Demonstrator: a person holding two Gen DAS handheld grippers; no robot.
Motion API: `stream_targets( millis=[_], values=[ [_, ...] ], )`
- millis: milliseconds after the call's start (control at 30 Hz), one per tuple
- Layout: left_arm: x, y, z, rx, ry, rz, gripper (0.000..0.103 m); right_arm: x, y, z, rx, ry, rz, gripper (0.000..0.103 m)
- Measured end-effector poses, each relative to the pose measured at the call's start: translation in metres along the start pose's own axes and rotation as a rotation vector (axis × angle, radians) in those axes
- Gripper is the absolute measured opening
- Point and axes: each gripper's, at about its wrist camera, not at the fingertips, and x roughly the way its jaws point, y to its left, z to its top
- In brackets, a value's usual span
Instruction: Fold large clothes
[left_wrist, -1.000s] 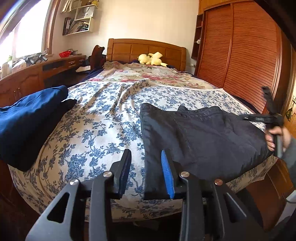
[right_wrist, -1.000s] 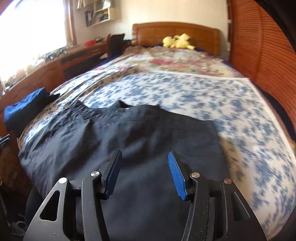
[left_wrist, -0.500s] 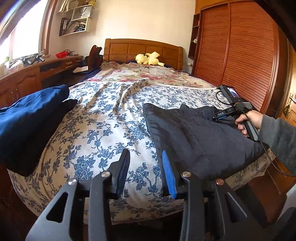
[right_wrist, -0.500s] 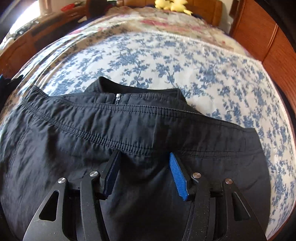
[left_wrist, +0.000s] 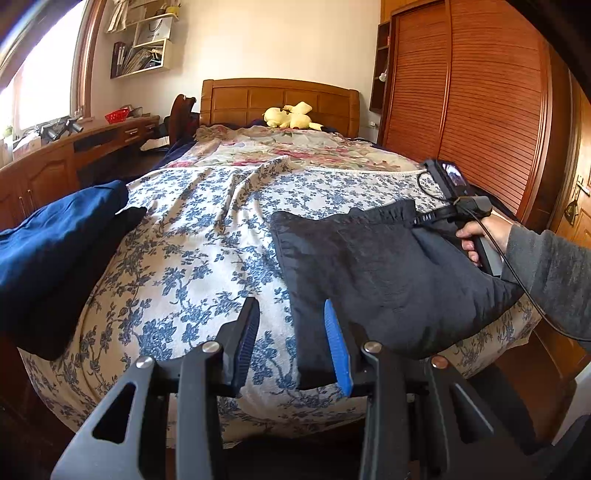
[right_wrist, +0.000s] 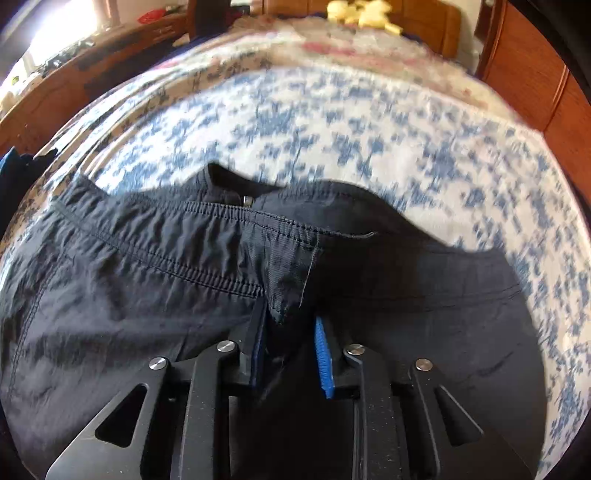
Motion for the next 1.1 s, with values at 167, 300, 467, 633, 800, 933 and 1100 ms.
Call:
stream_targets(
  millis=[167, 300, 467, 633, 800, 933, 1100],
  values=[
    [-0.001, -0.016, 0.011, 0.028, -0.007, 0.005, 0.035, -0.028, -0.003, -0.001, 0.023, -0.077, 0.005, 0.026],
    [0.001, -0.032, 0.02, 0.046, -0.016, -0.008, 0.035, -0.064, -0.018, -0.016, 0.004, -0.099, -0.002, 0.056],
    [0.01, -0.054, 0.027, 0.072, -0.014, -0.036, 0.035, -0.11, -0.05, -0.055, 0.003, -0.13, -0.005, 0.059],
    [0.022, -0.072, 0.03, 0.081, -0.003, -0.079, 0.04, -0.144, -0.077, -0.1, 0.006, -0.142, -0.032, 0.064],
    [0.037, -0.087, 0.024, 0.09, 0.033, -0.096, 0.041, -0.159, -0.096, -0.138, 0.028, -0.134, -0.056, 0.071],
    [0.044, -0.094, 0.021, 0.095, 0.056, -0.098, 0.041, -0.161, -0.11, -0.161, 0.066, -0.127, -0.073, 0.072],
    [0.049, -0.102, 0.021, 0.102, 0.069, -0.104, 0.041, -0.162, -0.13, -0.179, 0.134, -0.123, -0.06, 0.072]
  ],
)
